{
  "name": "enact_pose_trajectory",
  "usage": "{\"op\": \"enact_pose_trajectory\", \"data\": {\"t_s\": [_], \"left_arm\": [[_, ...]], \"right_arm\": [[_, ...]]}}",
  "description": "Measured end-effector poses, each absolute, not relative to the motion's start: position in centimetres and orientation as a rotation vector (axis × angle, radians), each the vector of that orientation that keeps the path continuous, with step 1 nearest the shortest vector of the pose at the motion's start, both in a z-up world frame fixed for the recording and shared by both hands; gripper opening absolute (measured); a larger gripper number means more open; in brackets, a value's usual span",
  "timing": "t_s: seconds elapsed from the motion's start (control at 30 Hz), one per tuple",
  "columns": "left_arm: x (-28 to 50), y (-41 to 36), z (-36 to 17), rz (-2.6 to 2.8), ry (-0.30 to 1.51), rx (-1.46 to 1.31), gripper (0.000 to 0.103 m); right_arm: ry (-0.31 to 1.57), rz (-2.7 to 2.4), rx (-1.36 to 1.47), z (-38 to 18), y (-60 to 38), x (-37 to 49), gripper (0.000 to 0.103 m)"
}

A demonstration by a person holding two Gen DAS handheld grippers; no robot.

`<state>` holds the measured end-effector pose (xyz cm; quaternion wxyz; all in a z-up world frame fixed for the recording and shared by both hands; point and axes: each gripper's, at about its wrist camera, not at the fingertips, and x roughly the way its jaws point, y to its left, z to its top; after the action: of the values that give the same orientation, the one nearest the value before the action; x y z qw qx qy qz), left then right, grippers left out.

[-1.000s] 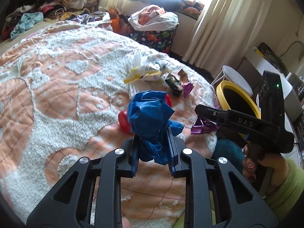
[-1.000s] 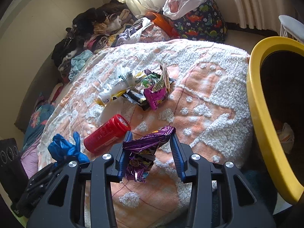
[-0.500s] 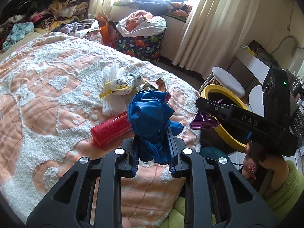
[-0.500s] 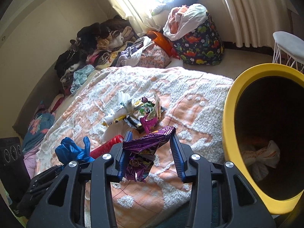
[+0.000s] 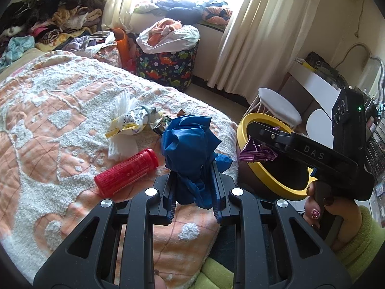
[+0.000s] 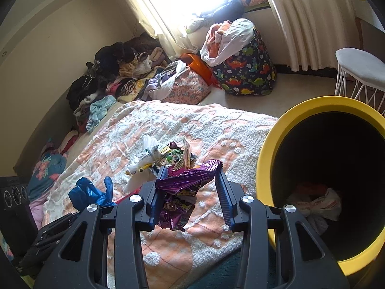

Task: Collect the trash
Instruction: 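Carry the blue cloth and purple wrapper over the yellow bin with both grippers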

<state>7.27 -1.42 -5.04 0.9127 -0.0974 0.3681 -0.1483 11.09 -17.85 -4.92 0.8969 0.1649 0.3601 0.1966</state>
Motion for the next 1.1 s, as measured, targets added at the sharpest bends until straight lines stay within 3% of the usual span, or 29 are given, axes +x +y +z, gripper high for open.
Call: {"op": "enact_pose_trajectory", "data": {"t_s": [1.1], "left_arm": [[8.8, -6.0, -3.1, -0.403, 0.713, -0.173, 0.018]], "right_arm": [[0.643, 0.283, 0.395, -2.8, -24.2, 10.5, 0.039]]}}
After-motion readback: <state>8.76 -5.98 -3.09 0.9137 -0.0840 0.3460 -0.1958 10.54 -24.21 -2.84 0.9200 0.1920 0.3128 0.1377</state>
